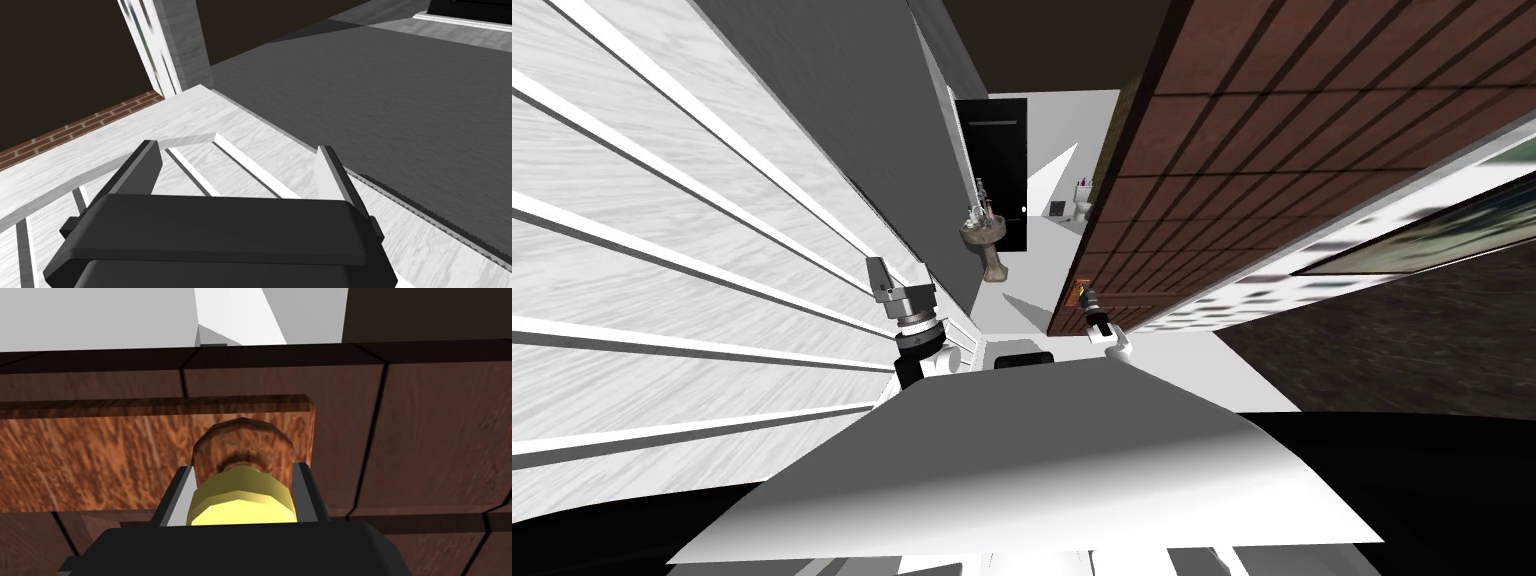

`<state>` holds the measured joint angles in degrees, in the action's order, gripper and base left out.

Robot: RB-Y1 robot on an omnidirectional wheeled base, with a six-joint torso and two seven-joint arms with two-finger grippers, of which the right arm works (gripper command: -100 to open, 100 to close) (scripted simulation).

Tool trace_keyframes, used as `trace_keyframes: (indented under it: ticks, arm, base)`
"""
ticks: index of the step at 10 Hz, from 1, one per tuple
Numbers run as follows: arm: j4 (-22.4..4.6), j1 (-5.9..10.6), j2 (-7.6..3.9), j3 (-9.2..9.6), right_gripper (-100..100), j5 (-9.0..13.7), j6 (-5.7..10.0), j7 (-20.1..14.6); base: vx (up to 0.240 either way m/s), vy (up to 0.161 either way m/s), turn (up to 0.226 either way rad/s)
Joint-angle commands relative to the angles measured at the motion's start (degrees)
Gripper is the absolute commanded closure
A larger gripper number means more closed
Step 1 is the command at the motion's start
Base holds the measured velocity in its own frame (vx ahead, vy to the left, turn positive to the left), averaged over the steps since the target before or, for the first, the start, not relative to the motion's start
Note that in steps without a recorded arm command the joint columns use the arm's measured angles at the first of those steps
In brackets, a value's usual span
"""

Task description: Pull the door open

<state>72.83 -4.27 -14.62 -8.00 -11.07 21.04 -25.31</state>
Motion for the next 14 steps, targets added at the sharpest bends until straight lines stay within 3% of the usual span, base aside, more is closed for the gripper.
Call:
trace_keyframes:
  ticks: [1, 3, 6, 13, 14]
  arm:
    - [-0.02, -0.1, 0.06, 0.04, 100, 0.02, -0.01, -0.04]
    - [-0.02, -0.1, 0.06, 0.04, 100, 0.02, -0.01, -0.04]
    - [0.45, -1.25, -1.53, 1.33, 100, -0.19, 0.88, -1.68]
    - [2.34, -4.52, -6.58, 5.22, 100, -0.68, 4.01, -7.03]
    - [2.22, -4.29, -6.08, 5.06, 100, -0.67, 3.61, -6.5]
  base:
    - [-0.021, 0.0, -0.001]
    - [-0.005, 0.001, -0.002]
    - [-0.144, -0.058, 0.11]
    - [-0.224, -0.095, 0.126]
    - [-0.107, -0.032, 0.027]
